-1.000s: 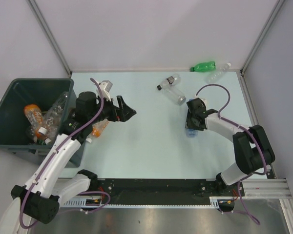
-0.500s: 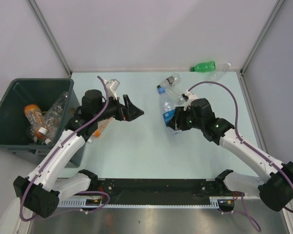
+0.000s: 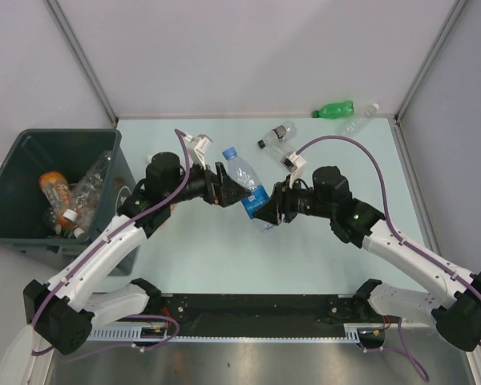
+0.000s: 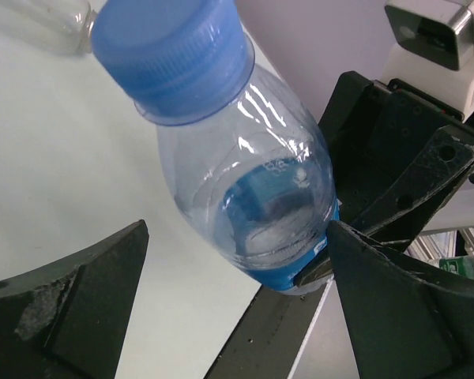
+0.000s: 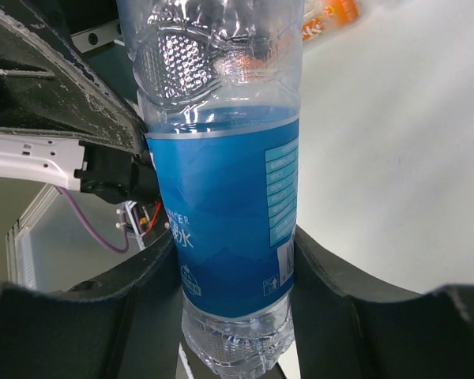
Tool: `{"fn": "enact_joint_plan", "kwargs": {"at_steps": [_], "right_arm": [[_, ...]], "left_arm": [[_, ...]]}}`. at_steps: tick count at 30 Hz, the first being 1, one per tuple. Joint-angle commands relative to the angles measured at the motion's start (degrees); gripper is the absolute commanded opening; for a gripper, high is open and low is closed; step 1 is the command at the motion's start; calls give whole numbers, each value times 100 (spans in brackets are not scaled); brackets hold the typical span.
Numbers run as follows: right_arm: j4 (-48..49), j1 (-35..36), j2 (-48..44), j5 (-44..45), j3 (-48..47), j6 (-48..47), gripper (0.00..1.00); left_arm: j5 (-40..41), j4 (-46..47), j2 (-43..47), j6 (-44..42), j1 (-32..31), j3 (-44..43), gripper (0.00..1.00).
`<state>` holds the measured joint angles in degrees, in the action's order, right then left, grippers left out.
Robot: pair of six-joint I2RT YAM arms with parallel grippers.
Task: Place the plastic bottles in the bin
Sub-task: Pick up the plastic bottle at the center of the board.
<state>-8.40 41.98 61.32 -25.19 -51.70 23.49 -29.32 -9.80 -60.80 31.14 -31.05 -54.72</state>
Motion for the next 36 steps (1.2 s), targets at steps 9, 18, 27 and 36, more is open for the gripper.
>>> {"fn": "enact_joint_plan", "kwargs": {"at_steps": [9,18,27,36], "right_arm": [[955,364,29,-812,-33,130,48],[332,364,12,-417,-24,-125,100],[-134,364,-182,84,-33,-283,100],[-373,320,-164,445,-33,-283,100]], "left_arm": [[93,726,226,112,-191,234,74],[1040,-82,534,-362,-191,-82,34],[2816,-1601,762,-1250,-191,-1049,40],[5655,-2754,604,-1979,-147,-2621,43]]}}
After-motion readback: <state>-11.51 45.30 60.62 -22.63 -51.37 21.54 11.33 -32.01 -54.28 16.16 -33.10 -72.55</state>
